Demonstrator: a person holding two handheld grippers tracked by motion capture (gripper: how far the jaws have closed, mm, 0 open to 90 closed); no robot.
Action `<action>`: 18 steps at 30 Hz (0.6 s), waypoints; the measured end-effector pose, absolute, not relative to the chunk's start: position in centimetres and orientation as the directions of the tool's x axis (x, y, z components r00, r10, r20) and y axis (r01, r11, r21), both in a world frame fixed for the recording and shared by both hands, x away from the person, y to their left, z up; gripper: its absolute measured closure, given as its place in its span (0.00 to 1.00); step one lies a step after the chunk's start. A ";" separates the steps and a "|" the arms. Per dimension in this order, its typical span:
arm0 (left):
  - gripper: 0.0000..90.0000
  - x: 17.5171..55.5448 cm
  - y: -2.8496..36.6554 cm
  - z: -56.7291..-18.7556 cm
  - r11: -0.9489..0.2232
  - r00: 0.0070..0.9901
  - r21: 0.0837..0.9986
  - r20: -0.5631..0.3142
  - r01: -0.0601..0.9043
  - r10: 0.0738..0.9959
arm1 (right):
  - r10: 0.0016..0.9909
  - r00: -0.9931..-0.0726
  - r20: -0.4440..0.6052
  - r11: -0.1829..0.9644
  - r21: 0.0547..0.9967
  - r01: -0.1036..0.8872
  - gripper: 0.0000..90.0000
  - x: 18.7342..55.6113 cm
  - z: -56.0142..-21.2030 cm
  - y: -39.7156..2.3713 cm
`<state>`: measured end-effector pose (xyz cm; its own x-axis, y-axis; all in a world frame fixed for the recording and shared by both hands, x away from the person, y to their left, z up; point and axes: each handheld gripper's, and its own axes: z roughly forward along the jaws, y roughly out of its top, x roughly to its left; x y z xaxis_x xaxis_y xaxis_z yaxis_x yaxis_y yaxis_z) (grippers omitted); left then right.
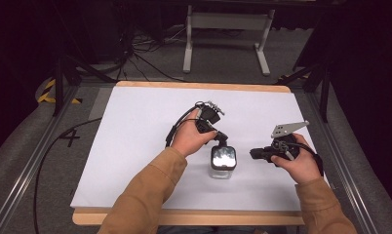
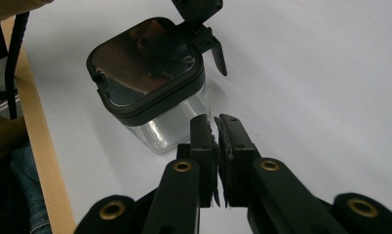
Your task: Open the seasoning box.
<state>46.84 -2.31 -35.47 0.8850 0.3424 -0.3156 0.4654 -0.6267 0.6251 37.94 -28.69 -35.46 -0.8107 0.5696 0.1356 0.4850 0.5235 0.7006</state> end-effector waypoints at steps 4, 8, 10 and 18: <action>0.96 46.8 -2.4 -35.5 -0.621 0.880 0.624 -0.317 0.474 0.353 | 0.563 -0.816 0.131 0.532 0.698 0.479 0.96 37.9 -35.5 -28.5; 0.96 46.8 -2.3 -35.5 -0.620 0.876 0.620 -0.327 0.482 0.354 | 0.560 -0.817 0.135 0.535 0.694 0.482 0.96 37.9 -35.6 -28.3; 0.96 46.8 -2.3 -35.5 -0.620 0.876 0.619 -0.328 0.482 0.354 | 0.555 -0.820 0.136 0.538 0.693 0.480 0.96 37.9 -35.6 -28.2; 0.96 46.8 -2.4 -35.4 -0.625 0.877 0.616 -0.323 0.479 0.355 | 0.547 -0.826 0.136 0.547 0.688 0.476 0.96 37.8 -35.7 -27.8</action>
